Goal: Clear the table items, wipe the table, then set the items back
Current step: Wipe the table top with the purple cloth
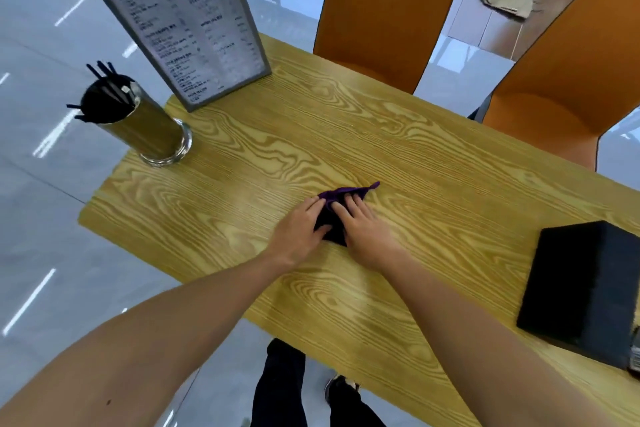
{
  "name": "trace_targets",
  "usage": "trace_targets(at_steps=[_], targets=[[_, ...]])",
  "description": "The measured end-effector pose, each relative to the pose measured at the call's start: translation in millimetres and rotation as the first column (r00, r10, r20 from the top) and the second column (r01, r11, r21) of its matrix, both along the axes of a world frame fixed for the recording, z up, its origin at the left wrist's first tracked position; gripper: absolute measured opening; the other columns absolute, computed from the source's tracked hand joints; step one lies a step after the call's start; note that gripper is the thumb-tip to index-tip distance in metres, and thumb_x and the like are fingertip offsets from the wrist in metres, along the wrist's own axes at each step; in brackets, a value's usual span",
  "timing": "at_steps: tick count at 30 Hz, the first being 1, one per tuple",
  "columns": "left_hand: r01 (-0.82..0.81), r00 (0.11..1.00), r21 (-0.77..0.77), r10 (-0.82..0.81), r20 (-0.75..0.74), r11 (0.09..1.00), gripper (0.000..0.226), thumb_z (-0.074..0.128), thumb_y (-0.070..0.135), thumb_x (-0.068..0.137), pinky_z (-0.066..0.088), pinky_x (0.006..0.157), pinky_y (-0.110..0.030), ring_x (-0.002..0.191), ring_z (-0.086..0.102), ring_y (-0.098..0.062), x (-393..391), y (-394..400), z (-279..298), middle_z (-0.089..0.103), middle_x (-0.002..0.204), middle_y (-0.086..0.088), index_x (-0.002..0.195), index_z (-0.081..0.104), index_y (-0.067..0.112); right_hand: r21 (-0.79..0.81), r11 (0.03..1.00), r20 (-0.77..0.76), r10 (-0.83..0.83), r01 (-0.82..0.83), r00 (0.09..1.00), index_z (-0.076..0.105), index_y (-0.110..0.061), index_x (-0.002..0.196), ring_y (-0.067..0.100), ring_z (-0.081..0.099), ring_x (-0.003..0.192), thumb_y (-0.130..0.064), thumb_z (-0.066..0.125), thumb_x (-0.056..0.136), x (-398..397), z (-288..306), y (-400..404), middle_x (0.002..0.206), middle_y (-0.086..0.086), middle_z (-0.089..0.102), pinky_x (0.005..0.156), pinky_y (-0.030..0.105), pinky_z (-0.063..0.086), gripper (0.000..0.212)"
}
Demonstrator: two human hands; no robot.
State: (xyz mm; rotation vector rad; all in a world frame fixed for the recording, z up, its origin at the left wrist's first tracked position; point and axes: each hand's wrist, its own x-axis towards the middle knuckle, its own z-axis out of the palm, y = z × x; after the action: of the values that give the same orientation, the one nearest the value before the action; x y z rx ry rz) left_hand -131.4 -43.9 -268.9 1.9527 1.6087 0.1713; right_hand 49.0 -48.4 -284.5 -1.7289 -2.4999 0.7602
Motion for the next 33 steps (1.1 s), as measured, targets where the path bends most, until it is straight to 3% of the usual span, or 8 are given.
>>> trace_targets(at_steps=[8, 13, 20, 27, 33], targets=[[-0.09, 0.995, 0.026, 0.092, -0.049, 0.996, 0.06, 0.064, 0.037, 0.095, 0.035, 0.113, -0.028, 0.139, 0.043, -0.019, -38.0, -52.6, -6.5, 0.051, 0.148, -0.006, 0.146, 0.048, 0.011, -0.011, 0.995, 0.011, 0.096, -0.096, 0.995, 0.019, -0.02, 0.157, 0.031, 0.007, 0.156, -0.012, 0.061, 0.096, -38.9, -5.1, -39.5, 0.168, 0.015, 0.014, 0.126, 0.046, 0.015, 0.074], [-0.057, 0.998, -0.007, 0.057, -0.025, 0.998, 0.06, 0.062, 0.037, 0.096, 0.035, 0.115, -0.03, 0.14, 0.04, -0.02, -1.7, -75.1, -2.0, 0.049, 0.15, -0.004, 0.148, 0.046, 0.012, 0.0, 0.996, 0.043, 0.093, -0.093, 0.995, 0.019, -0.019, 0.158, 0.03, 0.008, 0.157, -0.014, 0.06, 0.097, 0.6, -0.8, -70.3, 0.168, 0.016, 0.014, 0.127, 0.045, 0.013, 0.074], [0.037, 0.998, -0.058, -0.039, -0.051, 0.998, 0.06, 0.056, 0.044, 0.098, 0.038, 0.113, -0.032, 0.143, 0.035, -0.017, 65.0, -127.7, 1.8, 0.044, 0.153, 0.0, 0.15, 0.042, 0.017, 0.038, 0.999, 0.053, 0.023, -0.025, 0.998, 0.038, -0.017, 0.152, 0.031, 0.025, 0.153, -0.018, 0.067, 0.093, 66.0, 2.8, -136.4, 0.162, 0.014, 0.034, 0.122, 0.044, 0.013, 0.066], [0.156, 0.981, -0.085, -0.164, -0.102, 0.984, 0.061, 0.051, 0.049, 0.095, 0.035, 0.112, -0.029, 0.135, 0.041, -0.016, 113.1, -197.7, 14.1, 0.051, 0.145, 0.003, 0.148, 0.045, 0.019, -0.009, 0.999, 0.004, -0.039, 0.039, 0.999, 0.047, -0.021, 0.142, 0.029, 0.04, 0.146, -0.01, 0.077, 0.079, 115.0, 13.2, -217.2, 0.153, 0.009, 0.048, 0.118, 0.05, 0.034, 0.071], [0.269, 0.951, -0.139, -0.286, -0.119, 0.953, 0.05, 0.054, 0.051, 0.092, 0.041, 0.103, -0.033, 0.121, 0.05, -0.02, 153.7, -247.6, 23.0, 0.058, 0.128, 0.003, 0.133, 0.056, 0.022, -0.054, 0.993, -0.017, -0.105, 0.104, 0.994, 0.062, -0.019, 0.126, 0.027, 0.063, 0.122, -0.012, 0.091, 0.061, 144.5, 29.0, -284.4, 0.13, 0.003, 0.066, 0.1, 0.042, 0.053, 0.071]])
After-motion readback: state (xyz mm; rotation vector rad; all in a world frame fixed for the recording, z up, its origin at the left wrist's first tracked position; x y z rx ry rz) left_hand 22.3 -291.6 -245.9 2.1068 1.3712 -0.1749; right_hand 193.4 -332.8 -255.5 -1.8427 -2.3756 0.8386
